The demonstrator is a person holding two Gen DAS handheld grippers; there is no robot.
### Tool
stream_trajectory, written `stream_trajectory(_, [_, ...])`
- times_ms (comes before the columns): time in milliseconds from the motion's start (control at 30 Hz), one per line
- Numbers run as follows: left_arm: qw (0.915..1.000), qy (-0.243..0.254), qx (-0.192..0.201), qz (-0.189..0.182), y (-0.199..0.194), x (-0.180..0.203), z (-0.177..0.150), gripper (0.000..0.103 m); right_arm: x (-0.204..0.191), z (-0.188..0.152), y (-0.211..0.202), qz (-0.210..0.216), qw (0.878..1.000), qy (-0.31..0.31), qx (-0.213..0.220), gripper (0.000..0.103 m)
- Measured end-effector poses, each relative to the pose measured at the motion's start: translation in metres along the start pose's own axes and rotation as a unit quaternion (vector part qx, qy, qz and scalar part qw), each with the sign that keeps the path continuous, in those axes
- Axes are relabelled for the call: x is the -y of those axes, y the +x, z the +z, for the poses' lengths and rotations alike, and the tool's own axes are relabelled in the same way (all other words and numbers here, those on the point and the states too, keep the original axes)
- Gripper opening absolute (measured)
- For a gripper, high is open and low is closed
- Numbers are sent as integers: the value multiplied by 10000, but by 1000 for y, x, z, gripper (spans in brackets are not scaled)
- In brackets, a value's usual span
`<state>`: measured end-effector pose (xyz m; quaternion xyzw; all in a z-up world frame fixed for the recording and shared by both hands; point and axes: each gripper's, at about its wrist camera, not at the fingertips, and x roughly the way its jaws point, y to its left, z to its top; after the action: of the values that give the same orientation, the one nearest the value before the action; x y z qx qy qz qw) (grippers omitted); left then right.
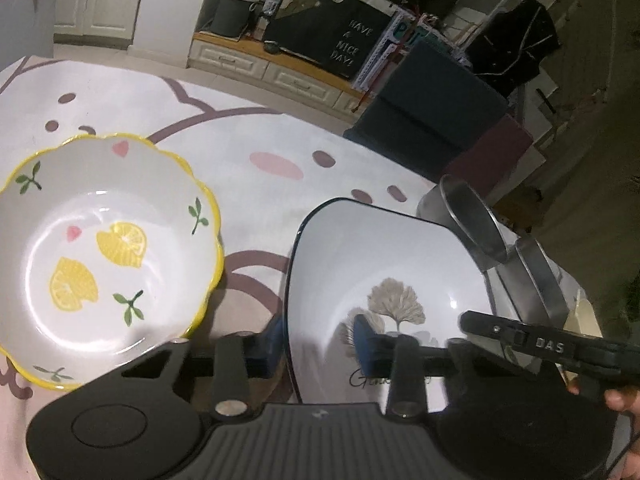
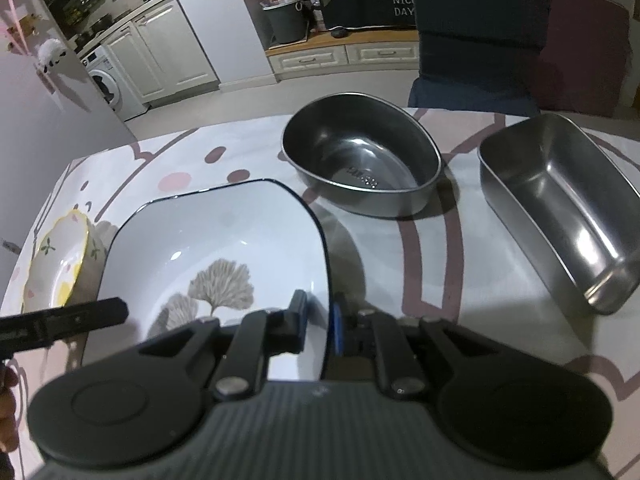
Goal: Organize plates and bowls
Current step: 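Close the right gripper on the plate rim while the left gripper closes on it too, then lift the white ginkgo plate off the table with both grippers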
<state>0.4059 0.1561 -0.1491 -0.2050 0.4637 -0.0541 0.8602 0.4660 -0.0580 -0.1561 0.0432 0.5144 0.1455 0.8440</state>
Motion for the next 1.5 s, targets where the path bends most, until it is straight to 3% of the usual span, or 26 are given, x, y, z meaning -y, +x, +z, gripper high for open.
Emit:
stream_trajectory(100, [9999, -40, -26, 91, 4, -2, -1, 21, 3, 1, 0, 89, 9999, 35, -54, 15])
stream_trajectory(233, [9998, -10, -105, 190, 9, -3, -3, 16, 7, 1, 1, 194, 9997, 80, -115, 15])
stream_trajectory(433, [9997, 130, -49, 212, 8, -1, -6, 16, 11, -1, 4, 397, 9987, 104, -317, 21])
stream_trajectory(733, [9993, 179, 184, 287, -3, 1, -6, 15, -3, -11, -7, 247, 9994, -239, -4, 19])
stream_trajectory(1067, [9988, 267, 385, 132, -34, 10, -10, 15, -19, -13, -45, 57, 9981, -500, 345, 18])
stream_trajectory(1267, [9989, 317, 331, 112, -37, 7, -16, 15, -22, -16, -52, 26, 9980, -506, 376, 17])
stream_trajectory(1500, [9992, 331, 119, 198, -26, -2, -20, 15, -24, -19, -34, 84, 9990, -419, 152, 17])
